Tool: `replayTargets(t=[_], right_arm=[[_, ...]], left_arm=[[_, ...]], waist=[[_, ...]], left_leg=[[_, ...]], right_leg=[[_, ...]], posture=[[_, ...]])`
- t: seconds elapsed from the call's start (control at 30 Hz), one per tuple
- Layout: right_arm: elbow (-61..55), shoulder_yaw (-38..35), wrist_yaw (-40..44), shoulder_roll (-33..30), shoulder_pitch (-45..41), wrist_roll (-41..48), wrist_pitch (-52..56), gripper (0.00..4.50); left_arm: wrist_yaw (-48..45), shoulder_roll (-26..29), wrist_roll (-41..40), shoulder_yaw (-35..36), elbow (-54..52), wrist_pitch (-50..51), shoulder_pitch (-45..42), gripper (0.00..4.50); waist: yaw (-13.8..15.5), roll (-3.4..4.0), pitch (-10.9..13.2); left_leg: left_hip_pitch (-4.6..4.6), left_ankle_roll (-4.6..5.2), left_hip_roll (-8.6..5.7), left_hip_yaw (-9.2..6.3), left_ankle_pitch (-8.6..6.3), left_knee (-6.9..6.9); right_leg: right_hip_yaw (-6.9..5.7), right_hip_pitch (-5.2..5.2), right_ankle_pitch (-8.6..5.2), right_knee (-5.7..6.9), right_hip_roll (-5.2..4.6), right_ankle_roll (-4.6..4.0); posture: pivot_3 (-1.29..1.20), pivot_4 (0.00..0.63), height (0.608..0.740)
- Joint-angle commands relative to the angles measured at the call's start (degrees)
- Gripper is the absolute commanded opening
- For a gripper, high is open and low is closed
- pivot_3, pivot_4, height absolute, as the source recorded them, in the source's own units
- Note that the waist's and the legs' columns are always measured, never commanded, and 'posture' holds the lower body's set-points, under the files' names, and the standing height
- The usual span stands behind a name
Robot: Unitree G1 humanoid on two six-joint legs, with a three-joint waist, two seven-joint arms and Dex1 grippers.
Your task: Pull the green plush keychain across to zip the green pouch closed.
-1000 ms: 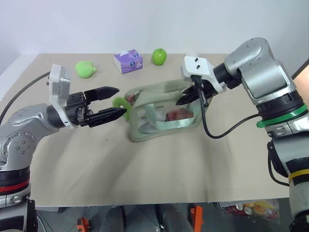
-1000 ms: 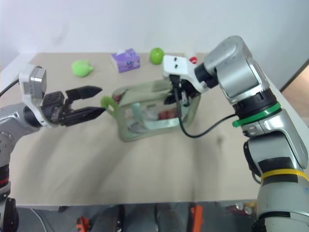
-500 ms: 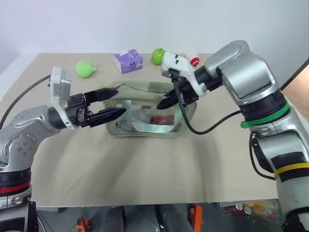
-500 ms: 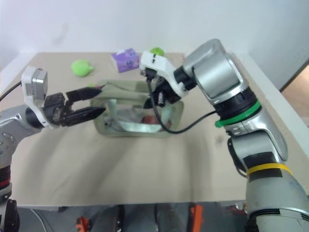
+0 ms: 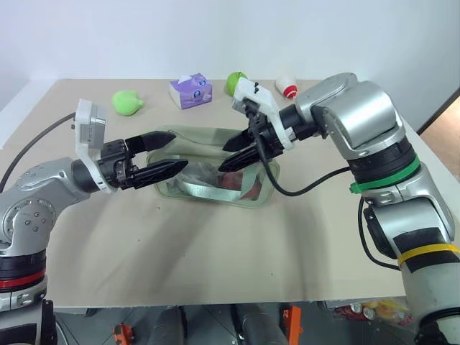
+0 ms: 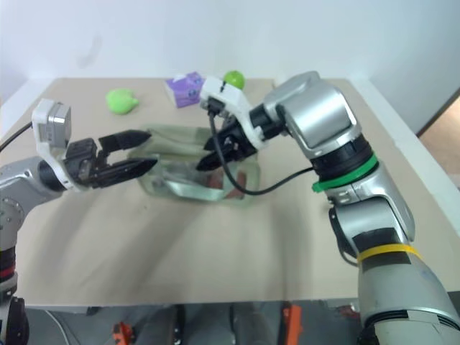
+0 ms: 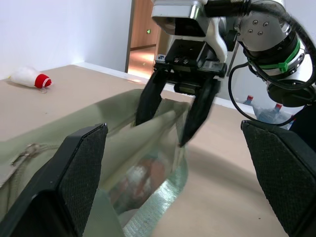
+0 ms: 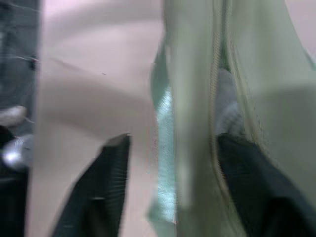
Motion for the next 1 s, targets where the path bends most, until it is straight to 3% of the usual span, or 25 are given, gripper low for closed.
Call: replayTargets(t=[0.03, 0.2, 0.37, 0.47, 0.77, 1.0], right_arm=[[1.96, -6.86, 6.09, -4.4, -3.52, 4.95, -2.95, 3.02], [2.33, -9.78, 12.46, -12.77, -0.48, 8.04, -11.95, 3.02], [1.96, -9.96, 12.23, -15.84, 2.22, 7.54, -14.99, 3.02], [0.3, -10.7, 7.85, -17.73, 8.24, 4.6, -19.06, 3.02], [-3.86, -13.52, -2.17, -15.39, 17.95, 4.47, -18.49, 3.02], [-4.58, -13.34, -3.6, -14.62, 20.19, 5.22, -18.35, 3.02]], left_arm=[[-2.11, 3.72, -0.7, 4.04, 0.7, -0.02, -0.49, 4.5], [-6.72, 9.35, 0.89, 6.19, 3.3, -0.33, 1.49, 4.5], [-8.36, 11.04, 1.88, 6.77, 4.42, -0.52, 2.25, 4.5], [-9.35, 11.96, 3.68, 6.72, 5.48, -1.01, 3.74, 4.5], [-8.96, 11.89, 4.96, 8.67, 9.63, -1.81, 3.82, 4.5], [-8.22, 11.42, 4.96, 9.65, 11.08, -1.53, 3.98, 4.5]], waist=[[0.0, 0.0, 0.0], [-0.03, 0.01, 0.0], [-0.25, 0.02, 0.01], [-0.19, -0.04, -0.03], [-0.15, 0.02, 0.01], [-0.14, 0.03, 0.02]], left_leg=[[-0.01, 0.0, 0.0, 0.0, 0.0, 0.0], [0.01, 0.02, 0.0, 0.02, -0.02, -0.03], [0.07, 0.02, 0.02, 0.09, -0.02, -0.06], [0.08, 0.02, 0.03, 0.07, -0.02, -0.06], [0.05, 0.02, 0.03, 0.14, -0.02, -0.08], [0.05, 0.02, 0.02, 0.15, -0.02, -0.06]], right_leg=[[0.0, 0.0, 0.0, 0.0, 0.0, 0.0], [-0.01, -0.01, -0.15, -0.03, -0.01, -0.13], [0.01, -0.02, -0.22, -0.03, -0.01, -0.23], [-0.01, -0.01, -0.2, -0.02, 0.0, -0.23], [0.05, -0.06, -0.2, -0.02, -0.02, -0.22], [0.08, -0.06, -0.18, -0.03, -0.02, -0.2]], posture=[[0.0, 0.15, 0.74], [0.0, 0.15, 0.74], [0.0, 0.15, 0.74], [0.0, 0.15, 0.74], [0.0, 0.15, 0.74], [0.0, 0.15, 0.74]])
